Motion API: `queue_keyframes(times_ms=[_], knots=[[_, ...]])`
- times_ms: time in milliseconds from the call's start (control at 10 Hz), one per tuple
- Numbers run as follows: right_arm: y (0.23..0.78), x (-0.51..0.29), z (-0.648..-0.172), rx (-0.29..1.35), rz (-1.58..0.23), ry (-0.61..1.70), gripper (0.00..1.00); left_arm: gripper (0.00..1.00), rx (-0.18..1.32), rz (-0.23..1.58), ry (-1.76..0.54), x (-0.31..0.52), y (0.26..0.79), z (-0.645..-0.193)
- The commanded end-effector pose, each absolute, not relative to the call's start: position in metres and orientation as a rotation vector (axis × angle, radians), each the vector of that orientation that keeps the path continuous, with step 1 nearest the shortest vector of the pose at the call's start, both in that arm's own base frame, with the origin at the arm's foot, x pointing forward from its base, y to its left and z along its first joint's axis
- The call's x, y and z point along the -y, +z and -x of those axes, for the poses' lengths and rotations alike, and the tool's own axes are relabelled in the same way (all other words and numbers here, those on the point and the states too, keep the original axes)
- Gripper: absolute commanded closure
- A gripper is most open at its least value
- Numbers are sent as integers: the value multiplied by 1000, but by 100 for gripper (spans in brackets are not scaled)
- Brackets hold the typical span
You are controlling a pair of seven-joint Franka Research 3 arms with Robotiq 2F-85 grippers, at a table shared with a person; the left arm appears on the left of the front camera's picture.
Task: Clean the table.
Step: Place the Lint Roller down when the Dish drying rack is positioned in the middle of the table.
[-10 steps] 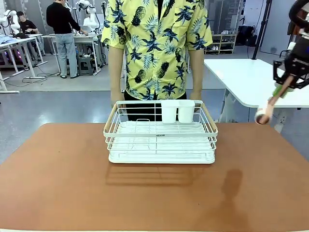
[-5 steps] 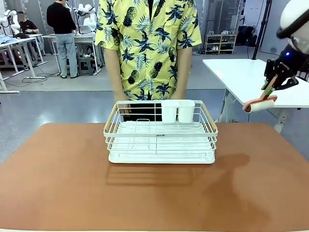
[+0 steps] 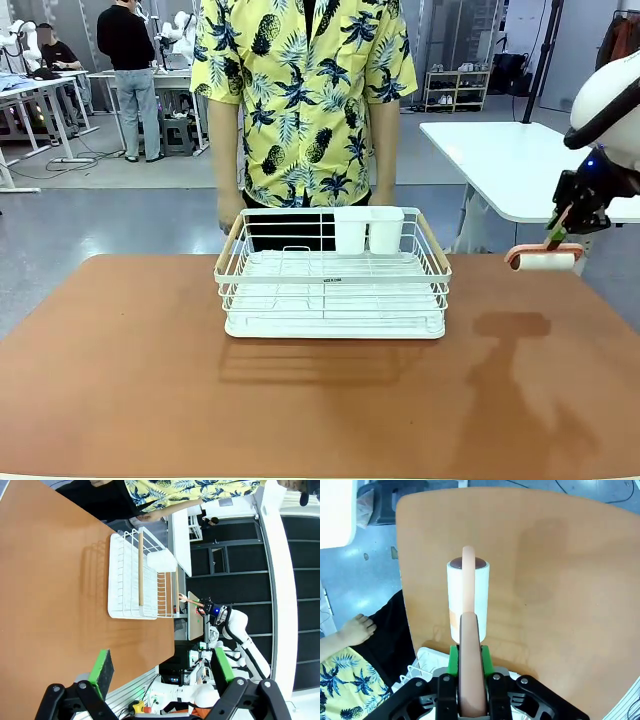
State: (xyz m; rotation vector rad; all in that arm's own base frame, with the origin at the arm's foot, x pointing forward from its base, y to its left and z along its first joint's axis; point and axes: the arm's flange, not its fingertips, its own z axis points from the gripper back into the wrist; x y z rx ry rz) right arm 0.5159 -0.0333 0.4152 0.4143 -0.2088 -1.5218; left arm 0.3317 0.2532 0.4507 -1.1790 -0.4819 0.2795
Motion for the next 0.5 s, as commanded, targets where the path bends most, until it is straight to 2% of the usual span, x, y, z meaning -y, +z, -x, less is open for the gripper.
queue_keyframes(times_ms=[0, 400], knots=[[403, 26, -518, 233, -435, -1510, 79, 0, 503, 1201, 263, -256, 452, -331], [371, 24, -533, 243, -481, -1504, 79, 0, 503, 1201, 263, -256, 452, -331]])
